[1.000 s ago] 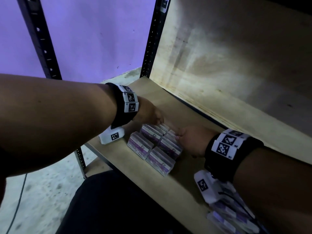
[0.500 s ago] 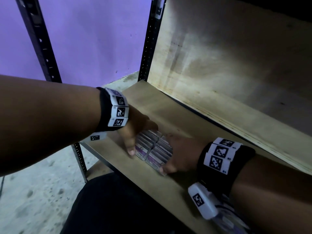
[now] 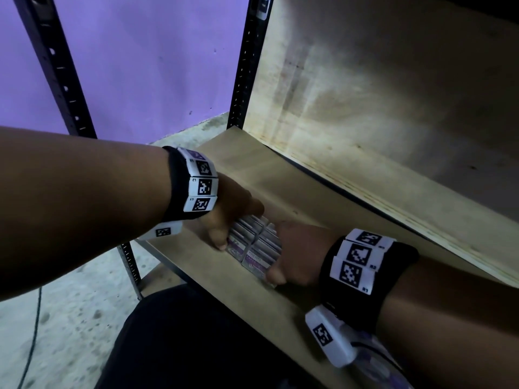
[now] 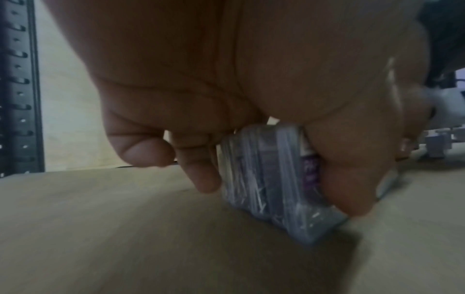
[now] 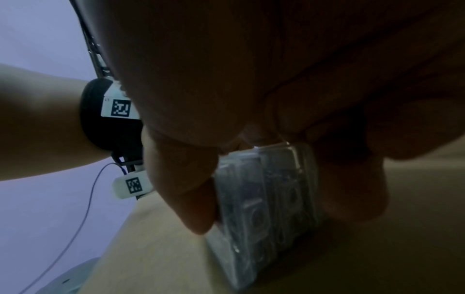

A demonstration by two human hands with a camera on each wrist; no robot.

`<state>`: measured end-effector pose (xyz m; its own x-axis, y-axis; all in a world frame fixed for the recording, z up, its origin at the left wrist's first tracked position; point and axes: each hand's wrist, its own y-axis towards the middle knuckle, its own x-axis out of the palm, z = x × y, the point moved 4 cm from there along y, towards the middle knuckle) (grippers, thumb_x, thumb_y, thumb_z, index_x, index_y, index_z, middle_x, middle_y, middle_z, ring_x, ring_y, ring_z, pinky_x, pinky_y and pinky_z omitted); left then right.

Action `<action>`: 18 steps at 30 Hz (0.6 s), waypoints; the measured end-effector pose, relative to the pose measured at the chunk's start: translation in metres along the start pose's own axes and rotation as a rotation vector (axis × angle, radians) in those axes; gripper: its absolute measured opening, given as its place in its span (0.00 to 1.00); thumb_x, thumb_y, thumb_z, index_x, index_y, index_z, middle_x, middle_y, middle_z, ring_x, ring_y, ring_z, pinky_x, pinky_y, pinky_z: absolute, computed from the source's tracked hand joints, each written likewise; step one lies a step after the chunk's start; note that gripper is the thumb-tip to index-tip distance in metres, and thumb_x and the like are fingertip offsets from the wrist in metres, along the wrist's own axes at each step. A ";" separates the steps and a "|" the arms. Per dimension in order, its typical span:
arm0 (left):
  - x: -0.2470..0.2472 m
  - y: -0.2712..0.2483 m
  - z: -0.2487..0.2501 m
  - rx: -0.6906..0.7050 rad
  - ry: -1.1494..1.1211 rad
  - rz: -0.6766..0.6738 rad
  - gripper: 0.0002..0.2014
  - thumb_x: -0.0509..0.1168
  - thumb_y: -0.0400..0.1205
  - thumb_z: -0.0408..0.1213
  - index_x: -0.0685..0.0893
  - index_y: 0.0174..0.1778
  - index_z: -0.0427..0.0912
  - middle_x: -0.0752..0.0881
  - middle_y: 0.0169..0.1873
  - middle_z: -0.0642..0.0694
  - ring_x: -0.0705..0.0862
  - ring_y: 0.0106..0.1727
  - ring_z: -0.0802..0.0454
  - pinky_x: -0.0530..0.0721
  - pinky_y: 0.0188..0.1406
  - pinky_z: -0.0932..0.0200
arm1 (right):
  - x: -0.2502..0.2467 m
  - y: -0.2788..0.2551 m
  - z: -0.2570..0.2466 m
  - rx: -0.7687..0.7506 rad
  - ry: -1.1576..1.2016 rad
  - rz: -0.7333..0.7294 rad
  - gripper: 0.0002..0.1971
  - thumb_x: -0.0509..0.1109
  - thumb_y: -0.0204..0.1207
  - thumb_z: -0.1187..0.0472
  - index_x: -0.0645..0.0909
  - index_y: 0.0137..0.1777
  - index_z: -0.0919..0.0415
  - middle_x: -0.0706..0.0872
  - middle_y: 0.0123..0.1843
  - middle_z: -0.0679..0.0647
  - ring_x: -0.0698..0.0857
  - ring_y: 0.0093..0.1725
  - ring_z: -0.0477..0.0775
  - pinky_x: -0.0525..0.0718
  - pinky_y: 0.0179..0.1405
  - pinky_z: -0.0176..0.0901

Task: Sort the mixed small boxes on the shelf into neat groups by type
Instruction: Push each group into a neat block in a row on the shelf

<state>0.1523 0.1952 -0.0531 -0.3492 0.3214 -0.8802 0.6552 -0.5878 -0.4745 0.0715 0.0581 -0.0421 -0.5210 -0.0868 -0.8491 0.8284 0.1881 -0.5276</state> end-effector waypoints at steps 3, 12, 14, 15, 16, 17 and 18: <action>0.001 0.001 -0.003 -0.004 -0.032 -0.034 0.43 0.81 0.68 0.54 0.70 0.78 0.53 0.76 0.67 0.50 0.80 0.67 0.46 0.80 0.65 0.53 | -0.001 0.011 0.001 0.003 -0.037 -0.033 0.33 0.80 0.64 0.42 0.74 0.66 0.54 0.83 0.51 0.50 0.83 0.44 0.52 0.83 0.38 0.44; -0.026 0.024 -0.010 -0.041 0.334 0.053 0.38 0.78 0.64 0.63 0.74 0.69 0.60 0.80 0.64 0.52 0.77 0.66 0.42 0.75 0.52 0.49 | -0.024 0.047 0.020 0.007 -0.025 0.068 0.22 0.82 0.69 0.49 0.76 0.56 0.53 0.78 0.48 0.48 0.78 0.40 0.47 0.77 0.38 0.38; -0.032 0.031 -0.013 -0.048 0.366 0.050 0.37 0.79 0.63 0.63 0.75 0.68 0.61 0.81 0.62 0.52 0.78 0.65 0.42 0.71 0.48 0.51 | -0.029 0.055 0.021 0.016 -0.046 0.065 0.22 0.81 0.70 0.50 0.79 0.59 0.55 0.82 0.49 0.49 0.81 0.42 0.47 0.80 0.39 0.38; -0.036 0.034 -0.015 -0.049 0.374 0.063 0.38 0.79 0.62 0.64 0.75 0.67 0.61 0.82 0.61 0.52 0.78 0.65 0.42 0.72 0.48 0.50 | -0.031 0.059 0.023 0.022 -0.080 0.061 0.23 0.80 0.70 0.49 0.80 0.62 0.56 0.84 0.54 0.52 0.84 0.47 0.51 0.84 0.48 0.43; -0.039 0.036 -0.016 -0.056 0.382 0.073 0.39 0.79 0.61 0.65 0.75 0.68 0.60 0.82 0.61 0.52 0.79 0.65 0.41 0.73 0.48 0.50 | -0.033 0.063 0.024 0.033 -0.109 0.069 0.26 0.80 0.70 0.48 0.80 0.65 0.55 0.85 0.58 0.54 0.85 0.53 0.56 0.84 0.56 0.49; -0.041 0.038 -0.017 -0.059 0.379 0.078 0.40 0.79 0.60 0.65 0.74 0.68 0.60 0.83 0.60 0.51 0.79 0.65 0.41 0.74 0.47 0.49 | -0.034 0.065 0.027 0.048 -0.110 0.078 0.28 0.80 0.68 0.46 0.79 0.66 0.54 0.84 0.60 0.56 0.85 0.57 0.59 0.83 0.60 0.54; -0.042 0.039 -0.018 -0.063 0.375 0.079 0.41 0.79 0.60 0.65 0.74 0.68 0.60 0.83 0.59 0.51 0.79 0.64 0.40 0.73 0.45 0.50 | -0.037 0.066 0.028 0.056 -0.093 0.086 0.30 0.80 0.67 0.44 0.78 0.67 0.53 0.84 0.59 0.55 0.84 0.58 0.60 0.82 0.61 0.55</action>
<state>0.2051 0.1721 -0.0344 -0.0348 0.5330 -0.8454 0.7143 -0.5783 -0.3940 0.1509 0.0464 -0.0462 -0.4281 -0.1639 -0.8888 0.8809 0.1439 -0.4508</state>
